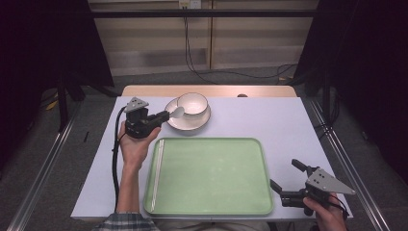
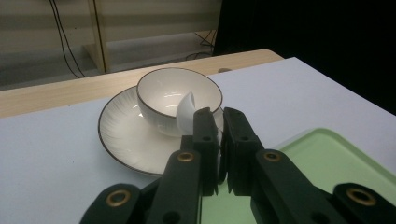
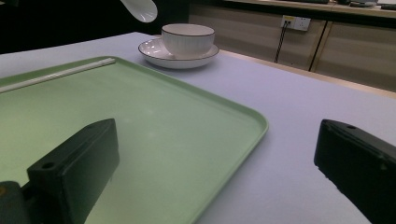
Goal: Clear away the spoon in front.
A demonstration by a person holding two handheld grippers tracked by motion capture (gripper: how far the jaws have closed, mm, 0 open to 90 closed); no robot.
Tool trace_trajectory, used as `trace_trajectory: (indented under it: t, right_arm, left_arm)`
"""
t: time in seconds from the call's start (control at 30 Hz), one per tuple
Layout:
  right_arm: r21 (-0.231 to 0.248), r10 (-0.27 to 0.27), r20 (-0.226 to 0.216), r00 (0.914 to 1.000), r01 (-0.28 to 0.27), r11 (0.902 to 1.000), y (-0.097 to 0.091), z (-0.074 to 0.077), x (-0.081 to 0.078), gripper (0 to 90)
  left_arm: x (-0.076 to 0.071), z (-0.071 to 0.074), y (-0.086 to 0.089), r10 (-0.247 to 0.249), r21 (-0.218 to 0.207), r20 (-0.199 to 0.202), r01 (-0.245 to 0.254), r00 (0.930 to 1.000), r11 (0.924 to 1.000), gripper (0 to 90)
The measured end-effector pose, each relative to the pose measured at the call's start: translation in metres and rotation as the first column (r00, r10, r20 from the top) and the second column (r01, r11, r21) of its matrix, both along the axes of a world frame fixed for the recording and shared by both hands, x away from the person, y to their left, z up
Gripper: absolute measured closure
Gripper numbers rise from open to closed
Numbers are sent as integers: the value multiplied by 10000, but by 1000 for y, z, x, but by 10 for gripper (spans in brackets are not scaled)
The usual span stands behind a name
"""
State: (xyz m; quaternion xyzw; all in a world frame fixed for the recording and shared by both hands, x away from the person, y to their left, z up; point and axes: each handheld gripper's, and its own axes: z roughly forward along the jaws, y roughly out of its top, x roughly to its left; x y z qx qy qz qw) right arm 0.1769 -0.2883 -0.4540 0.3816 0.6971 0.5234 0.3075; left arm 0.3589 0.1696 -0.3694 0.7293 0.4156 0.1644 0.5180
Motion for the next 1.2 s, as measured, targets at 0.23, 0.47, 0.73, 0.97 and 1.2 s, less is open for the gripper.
trace_trajectory:
  t: [0.23,0.47,0.73,0.97,1.2]
  right_arm:
    - [28,39,-14,10000,-39,10000,1,0,0,0]
    - [22,54,-28,10000,-54,10000,0,0,1,0]
    - [-1,-28,6,10000,28,10000,0,0,0,0]
    - [3,-29,-6,10000,29,10000,1,0,0,0]
    - [-9,-7,-26,10000,7,10000,0,0,0,0]
  left_arm:
    - [-17,-9,5,-29,-210,184,33,9998,9998,846]
    - [-30,-22,4,143,104,15,-143,9999,9998,846]
    - [-43,-35,2,514,432,-187,-505,9985,9978,846]
    - [-53,-48,-4,774,695,-379,-746,9963,9948,846]
    - [-56,-57,-2,959,558,-582,-926,9937,9941,846]
